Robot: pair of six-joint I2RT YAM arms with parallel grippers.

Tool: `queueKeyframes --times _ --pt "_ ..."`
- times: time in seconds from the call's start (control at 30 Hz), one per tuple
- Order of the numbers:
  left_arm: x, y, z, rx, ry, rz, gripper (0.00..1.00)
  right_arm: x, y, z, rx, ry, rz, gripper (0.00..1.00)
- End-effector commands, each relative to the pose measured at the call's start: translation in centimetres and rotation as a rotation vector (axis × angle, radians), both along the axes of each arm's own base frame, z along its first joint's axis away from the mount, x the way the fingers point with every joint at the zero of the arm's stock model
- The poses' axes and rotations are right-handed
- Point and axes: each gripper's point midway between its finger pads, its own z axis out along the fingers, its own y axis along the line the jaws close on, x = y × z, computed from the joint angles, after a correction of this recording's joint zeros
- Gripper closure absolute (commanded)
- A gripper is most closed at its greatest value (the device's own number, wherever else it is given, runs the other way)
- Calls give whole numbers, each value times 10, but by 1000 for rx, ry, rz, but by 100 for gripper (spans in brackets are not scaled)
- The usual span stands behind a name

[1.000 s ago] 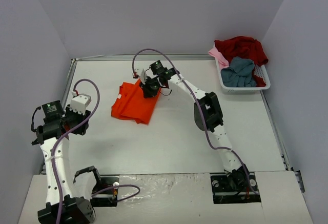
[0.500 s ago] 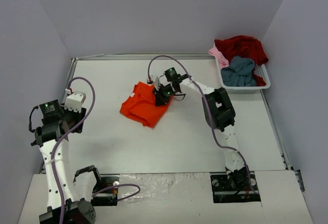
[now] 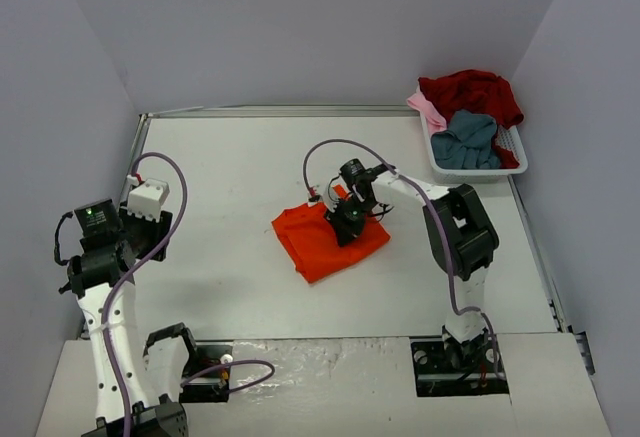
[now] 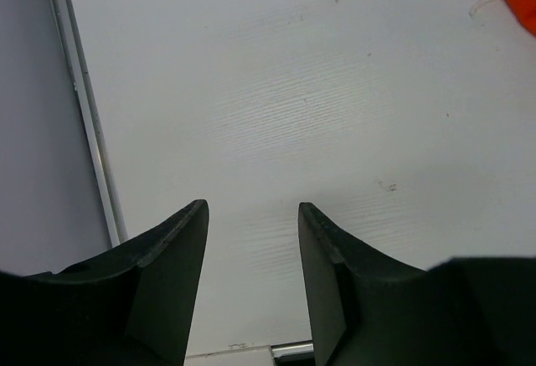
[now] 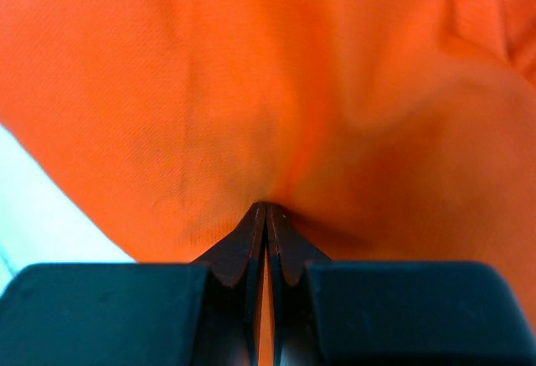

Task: Fold and stack the t-shirts
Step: Fold the long partially folded tshirt into a neat square

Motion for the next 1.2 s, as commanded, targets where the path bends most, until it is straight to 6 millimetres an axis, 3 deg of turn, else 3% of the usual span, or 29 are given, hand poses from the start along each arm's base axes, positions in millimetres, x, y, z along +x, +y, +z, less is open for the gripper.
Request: queueKeyframes --times 0.0,0.33,0.47,0.57,0.63,0.77,0.8,0.9,1.03,1.17 --pt "3 -6 12 -22 -38 -21 54 -28 -14 23 -48 45 11 100" --pt "-1 -11 12 -25 -63 -46 50 -42 -6 68 58 16 15 99" --pt "4 -15 9 -57 -39 -62 47 -34 -12 88 84 -50 18 85" --pt "12 -20 7 -95 -14 -101 46 -16 -29 91 51 -118 -24 69" --pt "17 -33 12 -150 -12 -161 44 -1 -42 84 -24 -174 -67 72" --pt "37 -62 7 -356 84 -254 44 2 -42 77 -39 -175 -67 83" --pt "39 -70 6 -411 115 -260 45 -3 -36 76 -34 -166 -45 83" --pt "56 -91 10 -605 182 -292 45 -24 -17 80 -16 -186 67 68" --pt "84 -97 8 -774 228 -266 40 -46 4 89 -16 -234 195 59" --pt "107 -88 12 -816 214 -201 36 -60 12 89 -38 -265 278 53"
